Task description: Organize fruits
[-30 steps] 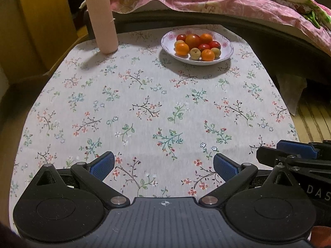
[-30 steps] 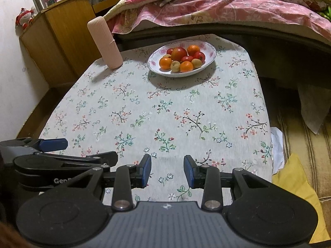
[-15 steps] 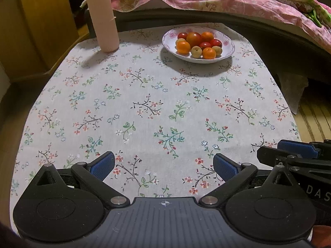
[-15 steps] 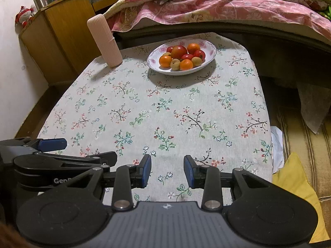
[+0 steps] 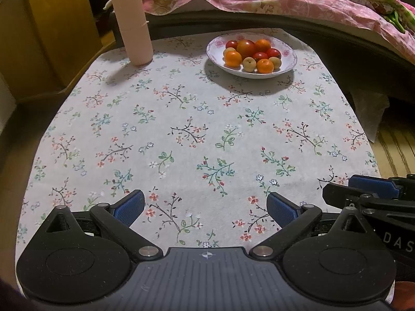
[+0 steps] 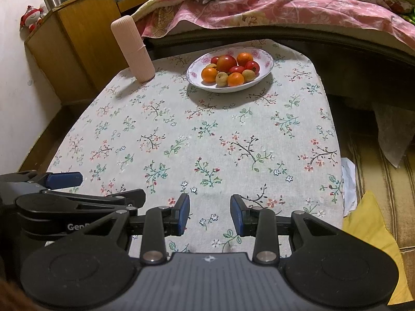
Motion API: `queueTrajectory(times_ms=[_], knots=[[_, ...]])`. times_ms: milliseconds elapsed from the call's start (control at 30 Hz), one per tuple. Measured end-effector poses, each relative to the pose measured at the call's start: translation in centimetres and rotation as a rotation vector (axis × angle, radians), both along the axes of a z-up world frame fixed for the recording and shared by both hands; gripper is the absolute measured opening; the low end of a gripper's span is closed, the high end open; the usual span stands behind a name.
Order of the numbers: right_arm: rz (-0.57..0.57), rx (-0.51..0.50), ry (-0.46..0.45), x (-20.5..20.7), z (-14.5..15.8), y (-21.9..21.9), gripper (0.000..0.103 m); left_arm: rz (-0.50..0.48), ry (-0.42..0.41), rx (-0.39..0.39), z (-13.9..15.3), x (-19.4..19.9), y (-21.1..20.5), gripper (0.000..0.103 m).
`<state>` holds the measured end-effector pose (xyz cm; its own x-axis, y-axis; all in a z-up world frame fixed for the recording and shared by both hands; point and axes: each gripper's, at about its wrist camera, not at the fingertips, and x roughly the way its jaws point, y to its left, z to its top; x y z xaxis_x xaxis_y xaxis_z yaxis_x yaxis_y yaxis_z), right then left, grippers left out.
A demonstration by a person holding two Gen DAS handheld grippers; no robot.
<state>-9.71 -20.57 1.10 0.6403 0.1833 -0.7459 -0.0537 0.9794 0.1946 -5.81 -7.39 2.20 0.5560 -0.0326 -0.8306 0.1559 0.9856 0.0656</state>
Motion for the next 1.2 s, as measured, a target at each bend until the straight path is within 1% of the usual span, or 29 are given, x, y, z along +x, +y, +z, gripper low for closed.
queueTrajectory(times_ms=[533, 633, 1200], knots=[[0.015, -0.006, 0.007, 0.10, -0.08, 0.39, 0.035, 0.015, -0.013, 0.001, 0.25, -0.15, 0.26, 0.101], [0.015, -0.009, 0.002, 0.04, -0.03, 0.41, 0.035, 0.019, -0.014, -0.011, 0.38, -0.14, 0.40, 0.101], [0.020, -0.009, -0.002, 0.05, -0.01, 0.34, 0.035, 0.016, -0.035, 0.011, 0.59, -0.28, 0.32, 0.101]])
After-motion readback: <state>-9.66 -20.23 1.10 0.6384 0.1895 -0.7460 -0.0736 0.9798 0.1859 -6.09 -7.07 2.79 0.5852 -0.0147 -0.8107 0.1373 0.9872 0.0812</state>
